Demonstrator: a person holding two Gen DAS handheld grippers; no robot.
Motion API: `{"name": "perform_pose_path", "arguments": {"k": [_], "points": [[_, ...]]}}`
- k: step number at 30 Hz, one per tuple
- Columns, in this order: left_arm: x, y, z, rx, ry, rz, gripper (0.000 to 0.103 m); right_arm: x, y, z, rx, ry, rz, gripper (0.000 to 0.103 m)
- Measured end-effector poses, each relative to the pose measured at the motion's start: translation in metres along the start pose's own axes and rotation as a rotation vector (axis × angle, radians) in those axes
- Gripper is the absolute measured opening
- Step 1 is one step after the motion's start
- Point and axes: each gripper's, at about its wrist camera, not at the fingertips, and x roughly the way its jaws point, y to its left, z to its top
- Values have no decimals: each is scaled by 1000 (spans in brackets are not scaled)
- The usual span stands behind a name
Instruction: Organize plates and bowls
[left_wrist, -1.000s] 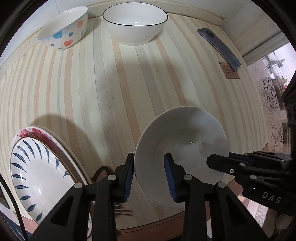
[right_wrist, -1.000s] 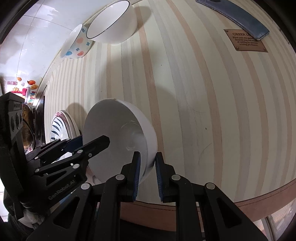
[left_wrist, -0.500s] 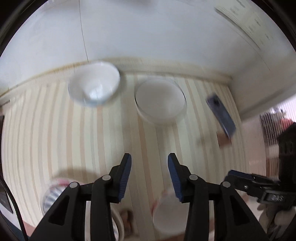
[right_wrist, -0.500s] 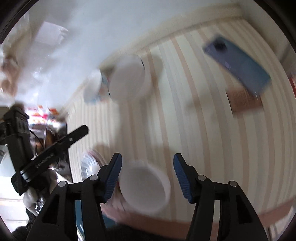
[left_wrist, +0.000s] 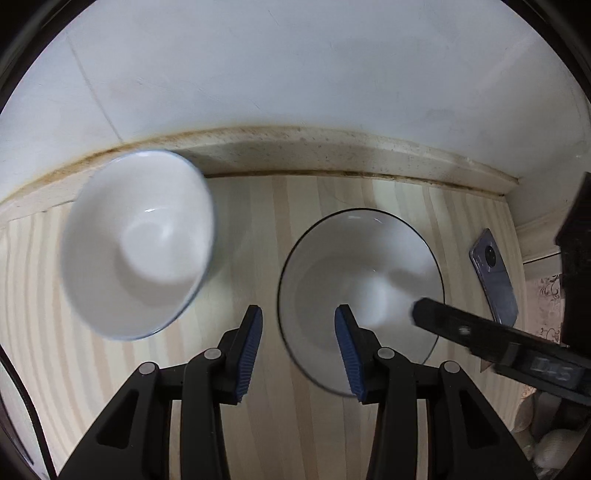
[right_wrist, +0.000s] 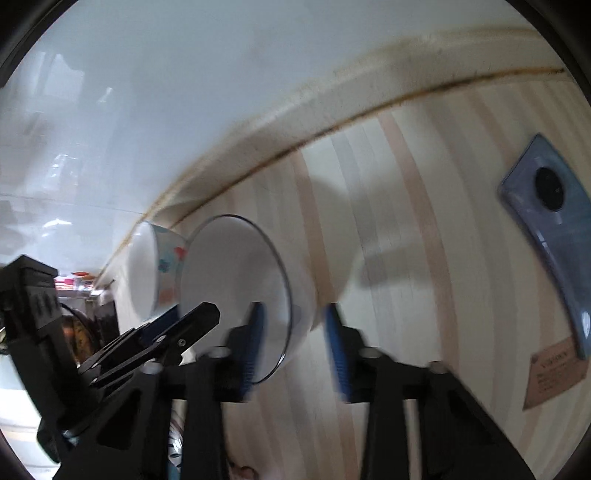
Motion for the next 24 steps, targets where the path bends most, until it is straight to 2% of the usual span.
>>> {"name": "perform_pose_path", "arguments": {"k": [1,2,6,13,19,24], "points": [[1,0,1,-1,-6,-6,31,5,-1,0,0,6,3,19],[2,0,0,2,-12,-2,27,7,-1,0,0,0,0,19],[0,-2,-2,5,-18,-3,27,7,2,-5,-18,-20,-22,18],[-22,-10,-16,42,-50,7,27,-17,11,-21,-42,-41,-25,18],[-51,-19,-41,64,-67,-26,27,-56,16,-55,-40,-69,-14,19],[-81,-29,-76,97,-81,-53,27,-82,19,-102,-50,-69,-30,19]]}}
